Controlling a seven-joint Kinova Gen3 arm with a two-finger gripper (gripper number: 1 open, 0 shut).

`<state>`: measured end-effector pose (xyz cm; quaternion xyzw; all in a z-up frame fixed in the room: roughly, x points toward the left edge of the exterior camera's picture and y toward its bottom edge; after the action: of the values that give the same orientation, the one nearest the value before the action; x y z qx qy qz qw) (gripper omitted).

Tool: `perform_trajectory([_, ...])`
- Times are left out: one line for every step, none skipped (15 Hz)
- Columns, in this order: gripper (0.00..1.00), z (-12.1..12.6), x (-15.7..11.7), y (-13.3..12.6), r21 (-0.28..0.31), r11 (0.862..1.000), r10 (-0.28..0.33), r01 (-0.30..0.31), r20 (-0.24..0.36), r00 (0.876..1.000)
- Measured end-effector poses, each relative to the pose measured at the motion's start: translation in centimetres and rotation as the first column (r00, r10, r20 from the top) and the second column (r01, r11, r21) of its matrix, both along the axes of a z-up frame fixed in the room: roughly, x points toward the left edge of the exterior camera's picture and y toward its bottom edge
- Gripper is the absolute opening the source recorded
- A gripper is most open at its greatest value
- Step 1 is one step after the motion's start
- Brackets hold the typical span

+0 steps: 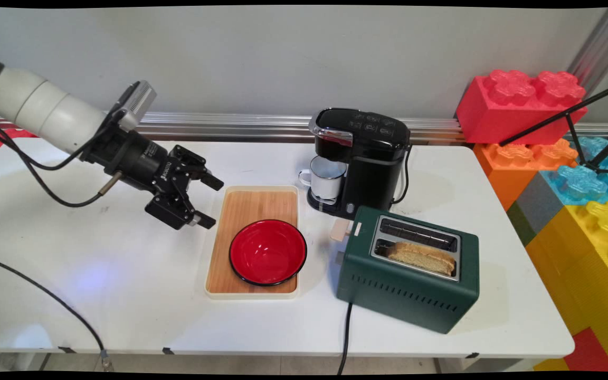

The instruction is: Press the toaster switch

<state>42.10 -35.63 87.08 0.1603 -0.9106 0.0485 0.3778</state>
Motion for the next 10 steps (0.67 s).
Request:
perform_trajectory([1.00, 0.1, -0.3, -0.1, -0.006, 1.000, -0.013, 0.013, 0.001, 1.000])
perform_trajectory([0.00, 0.2, -0.5, -0.2, -0.011, 1.000, -0.024, 0.024, 0.002, 1.000])
perform_trajectory([0.00, 0.3, -0.7, -0.2, -0.015, 0.999, -0.033, 0.033, 0.003, 0.999])
perform_trajectory([0.00, 0.3, -0.9, -0.3, -0.018, 0.999, -0.042, 0.042, 0.004, 0.999])
perform_trajectory([0.00, 0.3, -1.0, -0.4, -0.020, 0.999, -0.047, 0.047, 0.005, 0.999])
perform_trajectory([0.00, 0.4, -1.1, -0.5, -0.021, 0.998, -0.052, 0.052, 0.006, 0.999])
perform_trajectory([0.00, 0.4, -1.3, -0.5, -0.022, 0.998, -0.058, 0.058, 0.008, 0.998])
perform_trajectory([0.00, 0.4, -1.4, -0.6, -0.023, 0.998, -0.063, 0.063, 0.008, 0.998])
perform_trajectory([0.00, 0.4, -1.5, -0.7, -0.024, 0.998, -0.066, 0.066, 0.008, 0.998])
perform_trajectory([0.00, 0.4, -1.7, -0.7, -0.025, 0.997, -0.070, 0.070, 0.008, 0.998])
